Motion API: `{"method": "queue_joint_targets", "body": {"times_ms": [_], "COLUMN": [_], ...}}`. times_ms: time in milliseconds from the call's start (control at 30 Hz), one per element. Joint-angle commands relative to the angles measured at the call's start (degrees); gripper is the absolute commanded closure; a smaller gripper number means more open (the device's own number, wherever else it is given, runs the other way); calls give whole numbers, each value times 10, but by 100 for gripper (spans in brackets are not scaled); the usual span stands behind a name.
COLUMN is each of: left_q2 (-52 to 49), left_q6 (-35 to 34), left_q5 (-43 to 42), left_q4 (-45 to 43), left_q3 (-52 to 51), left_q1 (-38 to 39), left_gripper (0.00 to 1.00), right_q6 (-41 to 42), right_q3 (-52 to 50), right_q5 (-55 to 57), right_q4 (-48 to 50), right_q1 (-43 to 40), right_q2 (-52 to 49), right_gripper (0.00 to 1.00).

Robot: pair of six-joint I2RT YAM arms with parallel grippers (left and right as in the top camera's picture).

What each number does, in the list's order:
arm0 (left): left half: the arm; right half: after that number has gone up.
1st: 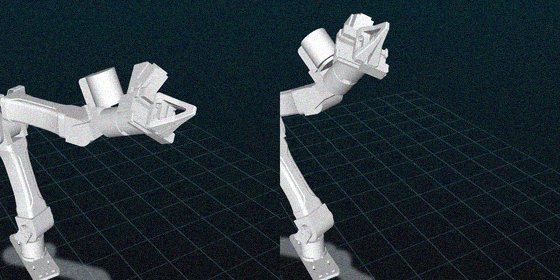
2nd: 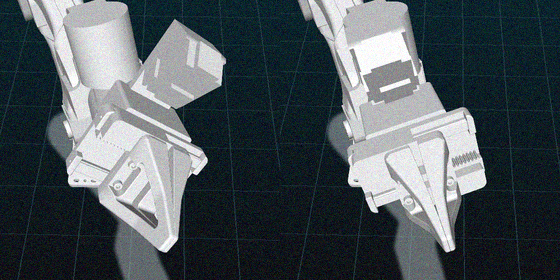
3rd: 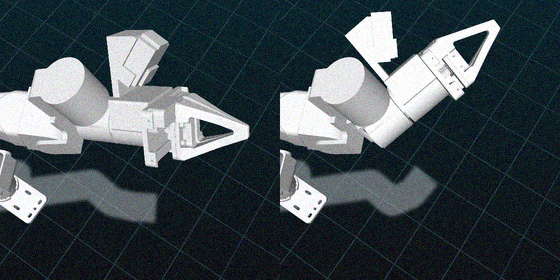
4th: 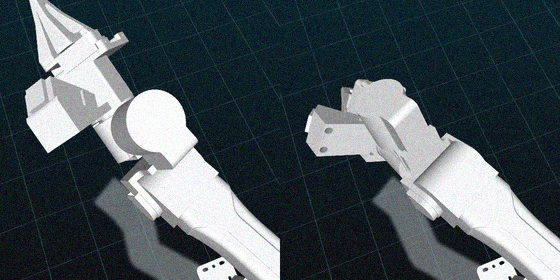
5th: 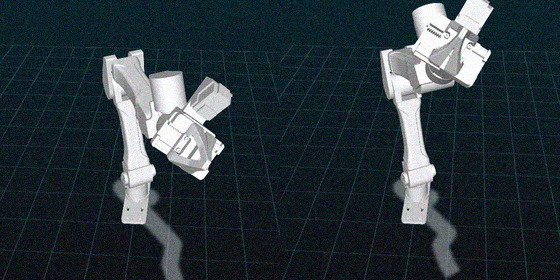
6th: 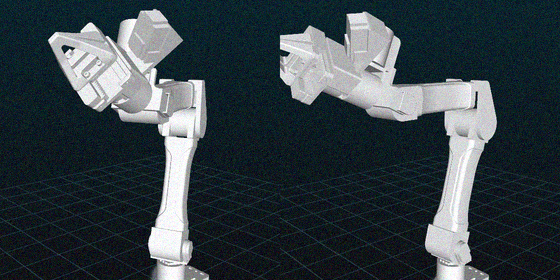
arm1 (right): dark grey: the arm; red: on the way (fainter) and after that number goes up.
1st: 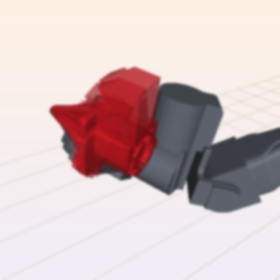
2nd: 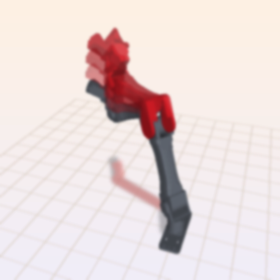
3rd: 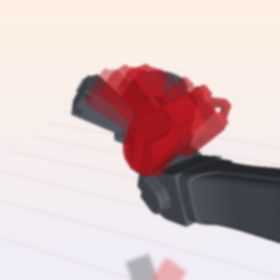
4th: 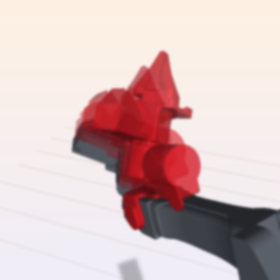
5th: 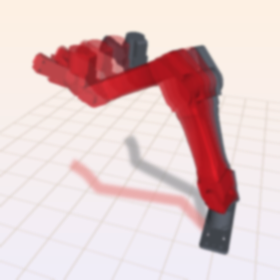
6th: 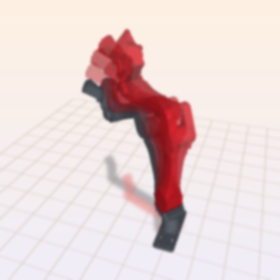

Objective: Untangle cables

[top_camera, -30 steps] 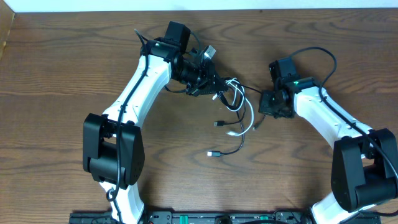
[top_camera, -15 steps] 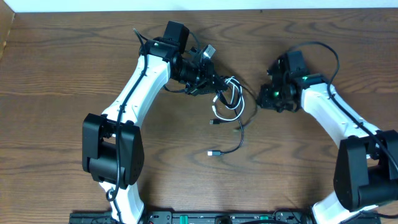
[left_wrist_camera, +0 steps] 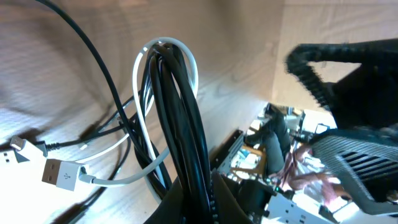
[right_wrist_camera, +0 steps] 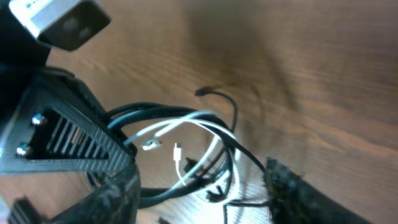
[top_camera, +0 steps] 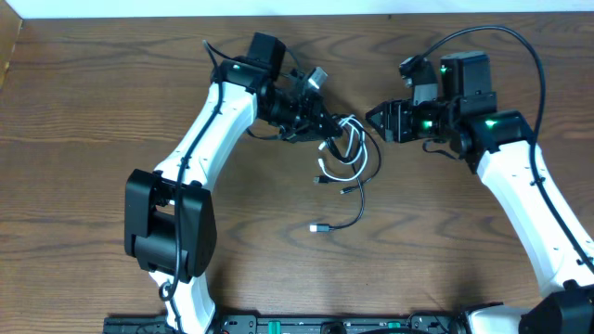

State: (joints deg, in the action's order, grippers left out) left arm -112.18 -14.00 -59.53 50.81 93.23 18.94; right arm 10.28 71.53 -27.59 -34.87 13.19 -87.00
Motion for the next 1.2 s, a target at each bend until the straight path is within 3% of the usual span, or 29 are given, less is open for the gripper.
{"method": "queue_joint_targets", "body": {"times_ms": [0,233,633,1167], "left_q2": [7,7,7,7], "left_q6": [17,23,-117,-123], "left_q5": [-24,-24,-24,-50], "left_q4": [1,-6,-88,-87], "left_q3": [3,3,3,3], "left_q1": [14,16,16,16], "left_gripper": [93,93,93,93], "right_q6": [46,239,294,322], "right_q3": [4,4,4,4], "right_q5": [-12,-27,-45,-45], "right_q4": [-1,0,20,123], "right_q1": [7,12,43,47], "right_q2": [-17,-54,-91,-106], "right_gripper": [45,58,62,59]}}
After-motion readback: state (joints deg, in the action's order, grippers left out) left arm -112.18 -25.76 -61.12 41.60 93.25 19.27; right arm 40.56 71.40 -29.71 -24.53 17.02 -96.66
